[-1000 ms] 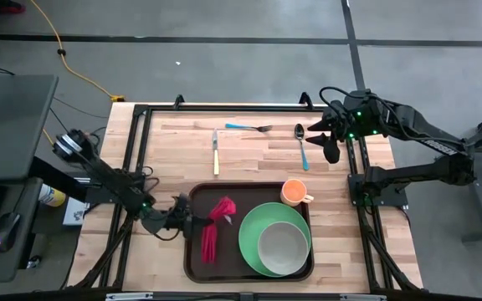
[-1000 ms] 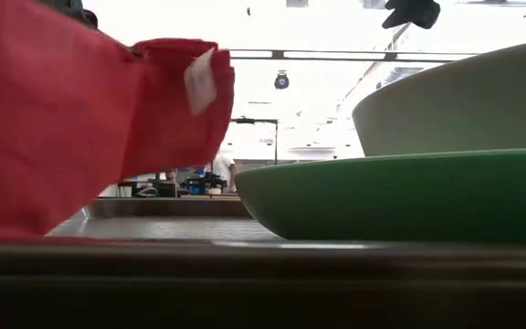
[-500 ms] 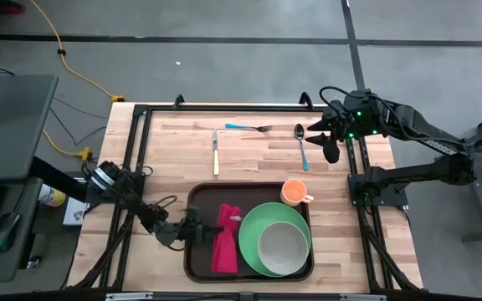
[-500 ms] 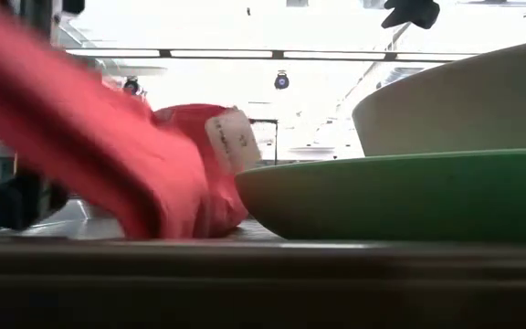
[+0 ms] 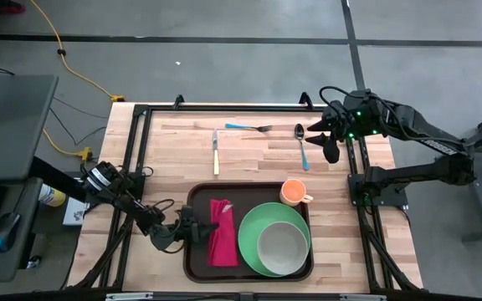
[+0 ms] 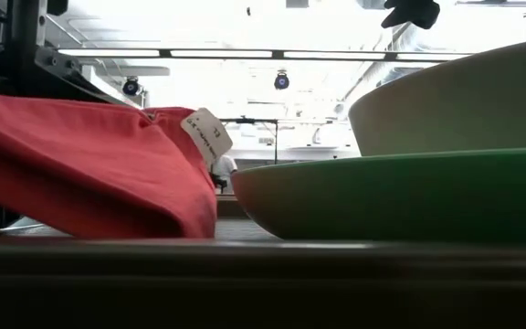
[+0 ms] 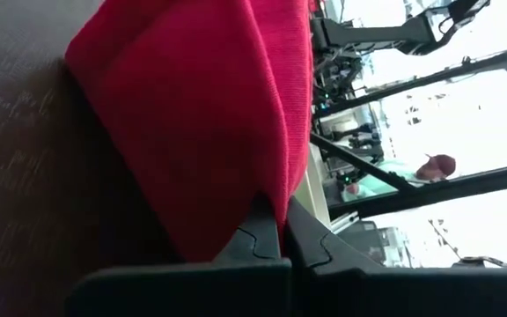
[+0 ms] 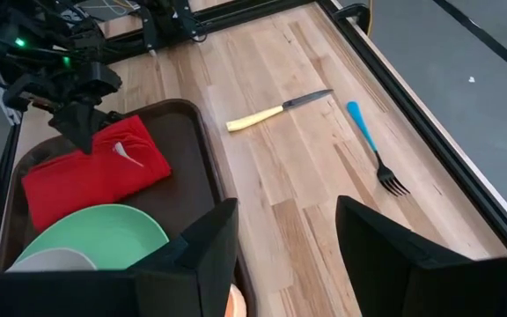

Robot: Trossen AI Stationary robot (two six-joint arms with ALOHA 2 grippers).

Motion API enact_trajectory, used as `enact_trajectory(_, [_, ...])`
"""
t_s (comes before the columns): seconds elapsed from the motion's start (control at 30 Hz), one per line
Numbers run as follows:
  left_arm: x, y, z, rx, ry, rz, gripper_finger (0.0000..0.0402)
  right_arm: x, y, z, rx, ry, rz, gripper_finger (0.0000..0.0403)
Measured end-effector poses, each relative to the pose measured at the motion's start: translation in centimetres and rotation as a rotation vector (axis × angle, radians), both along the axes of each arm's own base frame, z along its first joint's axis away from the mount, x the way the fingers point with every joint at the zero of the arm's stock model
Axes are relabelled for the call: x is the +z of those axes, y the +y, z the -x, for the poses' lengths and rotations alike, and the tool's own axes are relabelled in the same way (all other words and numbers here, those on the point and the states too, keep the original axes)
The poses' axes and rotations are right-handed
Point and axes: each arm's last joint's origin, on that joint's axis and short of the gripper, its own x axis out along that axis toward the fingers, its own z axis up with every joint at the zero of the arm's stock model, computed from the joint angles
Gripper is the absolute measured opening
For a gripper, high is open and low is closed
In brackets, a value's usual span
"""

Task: Set up tray
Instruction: Put the red cloth table napkin to the left side of the brown tray

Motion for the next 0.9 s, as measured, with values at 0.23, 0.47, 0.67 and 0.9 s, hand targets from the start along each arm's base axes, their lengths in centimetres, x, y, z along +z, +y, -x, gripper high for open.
enact_trajectory(0.23, [0.0, 0.0, -0.1, -0.008, -0.003, 0.018, 0.0077, 0.0, 0.0, 0.0, 0.002, 0.001, 0.006, 0.0169])
enact_trajectory(0.47, [0.5, 0.0, -0.1, -0.01, -0.035, 0.025, 0.015, 0.0, 0.0, 0.0, 0.004, 0.002, 0.009, 0.0169])
enact_trajectory(0.67, [1.0, 0.0, -0.2, 0.02, -0.07, 0.008, 0.0178, 0.0, 0.0, 0.0, 0.004, 0.002, 0.01, 0.0169])
enact_trajectory(0.9, [1.0, -0.1, -0.2, 0.0, -0.07, 0.03, 0.0188, 0.0, 0.0, 0.0, 0.013, 0.003, 0.012, 0.0169])
